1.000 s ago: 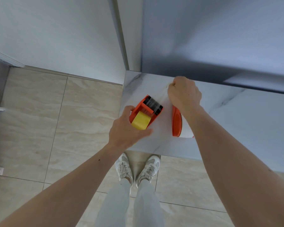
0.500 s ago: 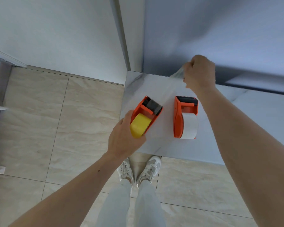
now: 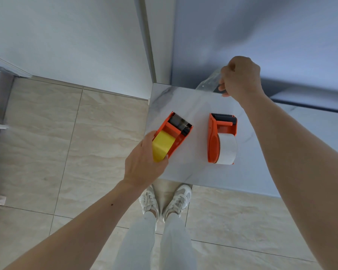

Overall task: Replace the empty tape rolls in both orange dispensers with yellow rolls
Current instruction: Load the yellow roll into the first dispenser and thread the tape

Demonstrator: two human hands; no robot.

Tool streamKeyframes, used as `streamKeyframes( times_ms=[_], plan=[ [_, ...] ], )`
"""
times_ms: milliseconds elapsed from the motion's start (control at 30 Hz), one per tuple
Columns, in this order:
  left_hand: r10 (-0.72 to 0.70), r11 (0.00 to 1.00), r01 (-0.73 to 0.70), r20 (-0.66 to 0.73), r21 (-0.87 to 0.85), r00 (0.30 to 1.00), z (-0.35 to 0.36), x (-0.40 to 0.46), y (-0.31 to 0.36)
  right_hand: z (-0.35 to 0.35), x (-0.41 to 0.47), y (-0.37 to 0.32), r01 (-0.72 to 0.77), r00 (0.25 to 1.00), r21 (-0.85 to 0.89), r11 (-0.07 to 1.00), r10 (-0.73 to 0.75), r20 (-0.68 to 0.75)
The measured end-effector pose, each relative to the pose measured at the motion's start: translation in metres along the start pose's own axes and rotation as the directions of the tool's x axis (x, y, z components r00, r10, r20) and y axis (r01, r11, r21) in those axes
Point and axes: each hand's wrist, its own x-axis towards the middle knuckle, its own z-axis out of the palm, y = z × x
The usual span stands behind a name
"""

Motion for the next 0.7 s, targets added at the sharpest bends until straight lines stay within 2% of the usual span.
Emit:
streamKeyframes(
  times_ms=[167, 333, 500, 600, 700],
  plan=[
    [0.006, 1.000, -0.007, -0.033, -0.029, 0.999, -0.003, -0.002, 0.000, -0.005, 0.002, 0.000, -0.044, 0.999, 0.119, 0.992, 0.040, 0.035],
    [0.084, 0.995, -0.086, -0.055, -0.053, 0.995, -0.004, -0.014, -0.006, -0.012, 0.005, 0.011, 0.029, 0.995, 0.056, 0.998, -0.024, -0.093],
    [0.126, 0.984, -0.136, -0.093, -0.113, 0.988, -0.008, -0.023, -0.003, -0.020, 0.007, 0.012, 0.050, 0.990, 0.022, 0.999, -0.046, -0.136],
    [0.112, 0.964, -0.151, -0.177, -0.221, 0.978, -0.019, -0.027, 0.002, -0.024, 0.005, 0.016, -0.012, 0.986, 0.081, 0.997, 0.025, -0.164],
    [0.003, 0.911, -0.090, -0.212, -0.402, 0.977, -0.031, -0.032, 0.012, -0.026, 0.000, 0.019, -0.084, 0.972, 0.173, 0.981, 0.119, -0.201]
  ],
)
